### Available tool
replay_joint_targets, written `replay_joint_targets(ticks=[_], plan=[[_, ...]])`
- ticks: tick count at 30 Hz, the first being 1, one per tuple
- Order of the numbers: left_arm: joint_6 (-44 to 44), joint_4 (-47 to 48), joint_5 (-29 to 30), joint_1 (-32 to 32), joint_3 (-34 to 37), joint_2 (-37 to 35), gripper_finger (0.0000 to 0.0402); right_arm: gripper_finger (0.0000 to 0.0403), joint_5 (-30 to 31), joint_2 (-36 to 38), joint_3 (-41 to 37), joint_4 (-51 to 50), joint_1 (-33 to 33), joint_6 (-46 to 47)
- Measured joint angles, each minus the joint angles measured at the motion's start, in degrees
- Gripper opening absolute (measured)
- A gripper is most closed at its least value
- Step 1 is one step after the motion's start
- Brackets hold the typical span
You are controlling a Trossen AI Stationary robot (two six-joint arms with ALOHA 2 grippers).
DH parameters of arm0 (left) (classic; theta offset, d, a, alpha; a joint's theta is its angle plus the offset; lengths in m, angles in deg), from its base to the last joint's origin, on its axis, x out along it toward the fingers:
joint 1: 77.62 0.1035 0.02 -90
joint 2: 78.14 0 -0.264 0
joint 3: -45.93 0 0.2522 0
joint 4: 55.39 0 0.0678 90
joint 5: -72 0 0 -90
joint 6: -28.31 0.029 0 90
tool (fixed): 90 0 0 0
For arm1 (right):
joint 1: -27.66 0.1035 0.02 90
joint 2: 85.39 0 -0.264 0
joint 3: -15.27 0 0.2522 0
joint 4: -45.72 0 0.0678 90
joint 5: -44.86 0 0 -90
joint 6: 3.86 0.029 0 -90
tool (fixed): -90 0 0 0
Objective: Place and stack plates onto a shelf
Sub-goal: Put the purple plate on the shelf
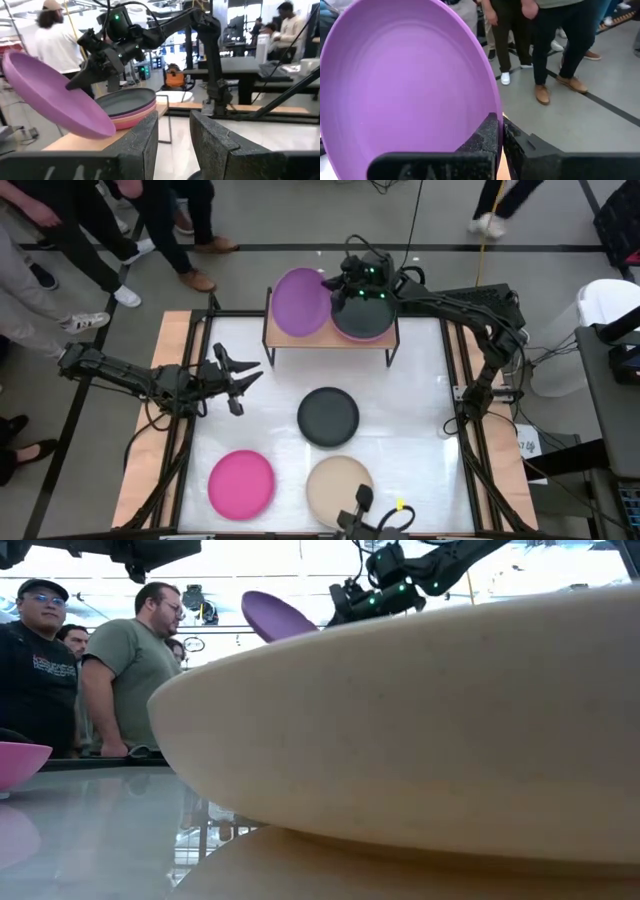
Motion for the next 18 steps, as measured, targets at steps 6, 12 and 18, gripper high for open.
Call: replay_joint_targets(ticks=[6,12,18], plan=[[1.92,-0.08,3.46,0.91,0.00,-0.02,0.0118,0.0000,-0.03,-1.57,0.00,-0.04,-0.37,-3.71],[2.41,-0.57,3.53,3.40,0.01,-0.02,0.0118,0.0000,-0.04,-1.72,0.00,-0.85,-0.35,-6.63],[2.38,-1.29,3.52,5.79,0.01,0.00,0.0118,0.0000,0.02,-2.43,0.02,-0.06,-0.17,-9.43]])
